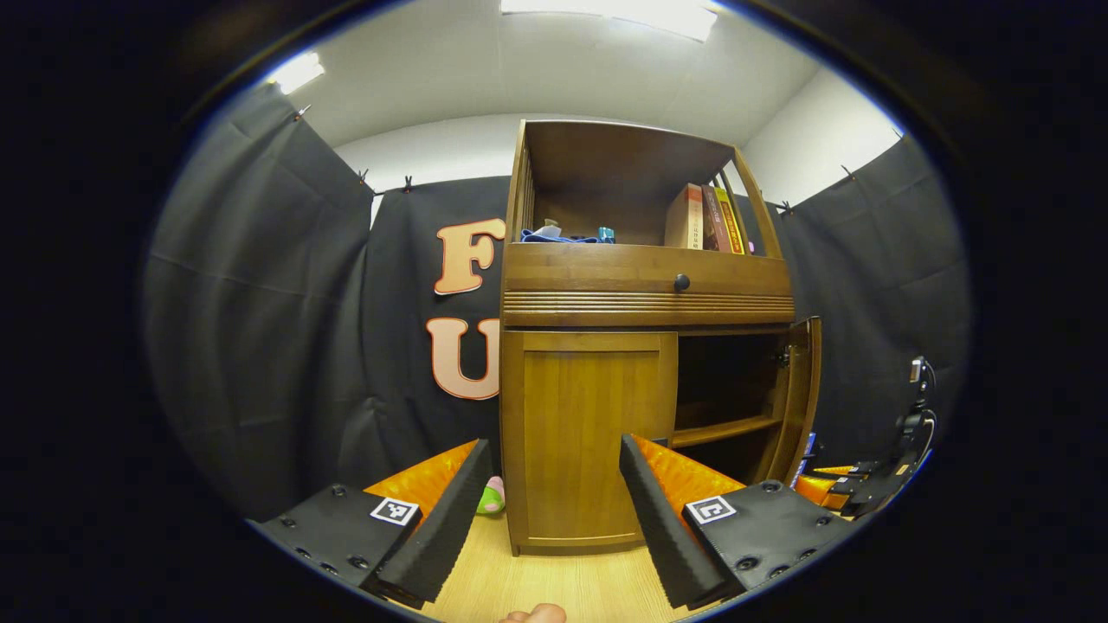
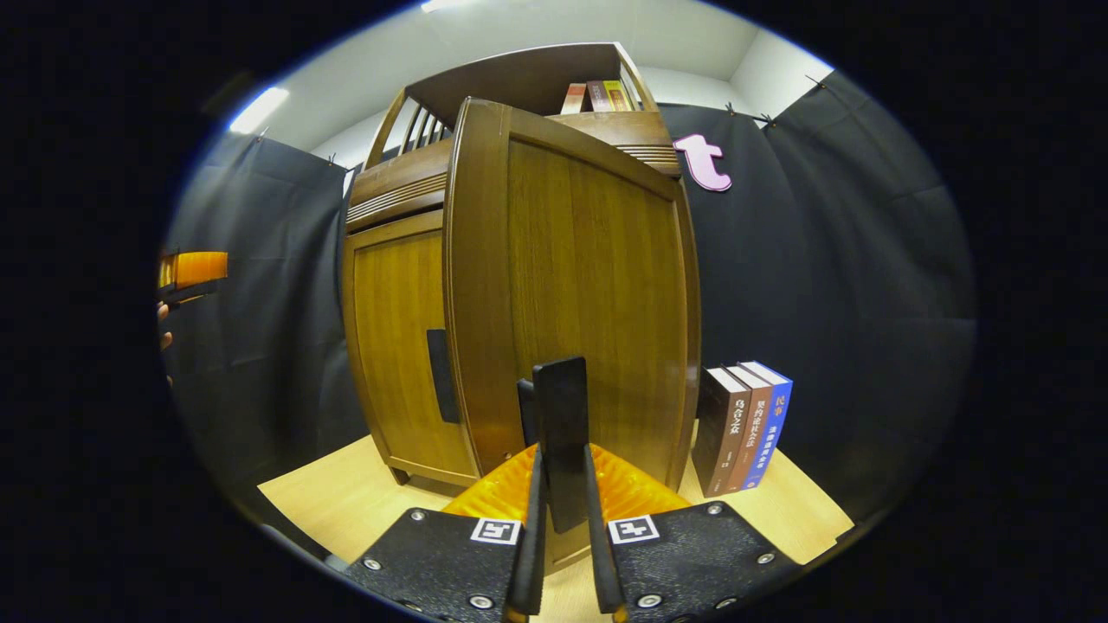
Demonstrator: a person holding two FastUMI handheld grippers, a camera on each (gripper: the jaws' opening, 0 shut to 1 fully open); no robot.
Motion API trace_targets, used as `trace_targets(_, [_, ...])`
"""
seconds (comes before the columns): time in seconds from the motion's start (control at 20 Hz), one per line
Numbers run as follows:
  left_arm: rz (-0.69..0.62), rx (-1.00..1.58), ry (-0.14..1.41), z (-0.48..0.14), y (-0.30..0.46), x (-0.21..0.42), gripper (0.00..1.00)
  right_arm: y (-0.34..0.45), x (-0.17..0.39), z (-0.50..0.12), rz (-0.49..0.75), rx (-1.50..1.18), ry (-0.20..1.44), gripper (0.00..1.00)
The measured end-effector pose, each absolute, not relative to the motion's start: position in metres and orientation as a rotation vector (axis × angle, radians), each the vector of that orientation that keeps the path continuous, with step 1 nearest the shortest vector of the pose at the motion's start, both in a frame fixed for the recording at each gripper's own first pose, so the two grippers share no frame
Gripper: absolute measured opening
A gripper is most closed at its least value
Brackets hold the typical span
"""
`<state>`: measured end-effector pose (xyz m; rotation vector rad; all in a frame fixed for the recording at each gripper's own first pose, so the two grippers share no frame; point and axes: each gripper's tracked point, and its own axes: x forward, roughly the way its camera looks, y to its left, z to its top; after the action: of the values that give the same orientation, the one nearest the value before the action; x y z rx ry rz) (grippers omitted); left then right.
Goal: Open the right door of the double-door shoe cabinet with the right hand, and open the left door with the left hand.
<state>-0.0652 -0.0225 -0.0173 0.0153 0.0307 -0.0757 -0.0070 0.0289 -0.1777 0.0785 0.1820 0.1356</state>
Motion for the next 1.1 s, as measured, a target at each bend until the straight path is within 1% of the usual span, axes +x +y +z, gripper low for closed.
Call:
trace_targets(0.1, [-0.087,0.015,0.03,-0.016,-0.028,-0.067,0.94,0.019,-0.014,-0.178,0.122,0.074,0.179,0.2])
trace_targets(0.15, [-0.092,0.015,0.029,-0.016,-0.031,-0.068,0.94,0.016,-0.017,-0.178,0.118,0.077,0.181,0.28])
trace_targets(0.2, [-0.096,0.016,0.028,-0.016,-0.033,-0.069,0.95,0.012,-0.019,-0.177,0.112,0.078,0.18,0.18])
trace_targets(0.3, [-0.103,0.018,0.026,-0.015,-0.037,-0.071,0.96,0.005,-0.022,-0.177,0.103,0.072,0.181,0.16])
trace_targets(0.35, [-0.105,0.02,0.026,-0.015,-0.039,-0.072,0.94,0.001,-0.024,-0.177,0.097,0.07,0.18,0.05])
trace_targets(0.4, [-0.106,0.022,0.025,-0.015,-0.04,-0.073,0.94,-0.003,-0.026,-0.177,0.091,0.065,0.179,0.14])
trace_targets(0.5, [-0.105,0.024,0.021,-0.013,-0.04,-0.074,0.98,-0.013,-0.031,-0.177,0.074,0.054,0.178,0.13])
trace_targets(0.6, [-0.105,0.026,0.017,-0.011,-0.042,-0.074,0.94,-0.023,-0.035,-0.176,0.056,0.048,0.176,0.12])
trace_targets(0.9, [-0.115,0.021,0.022,-0.012,-0.051,-0.074,0.94,-0.049,-0.041,-0.177,0.018,0.054,0.189,0.08])
trace_targets(0.95, [-0.114,0.022,0.023,-0.013,-0.051,-0.073,0.96,-0.054,-0.042,-0.176,0.011,0.054,0.187,0.08])
trace_targets(1.1, [-0.118,0.023,0.029,-0.015,-0.054,-0.071,0.96,-0.068,-0.043,-0.177,-0.01,0.047,0.184,0.06])
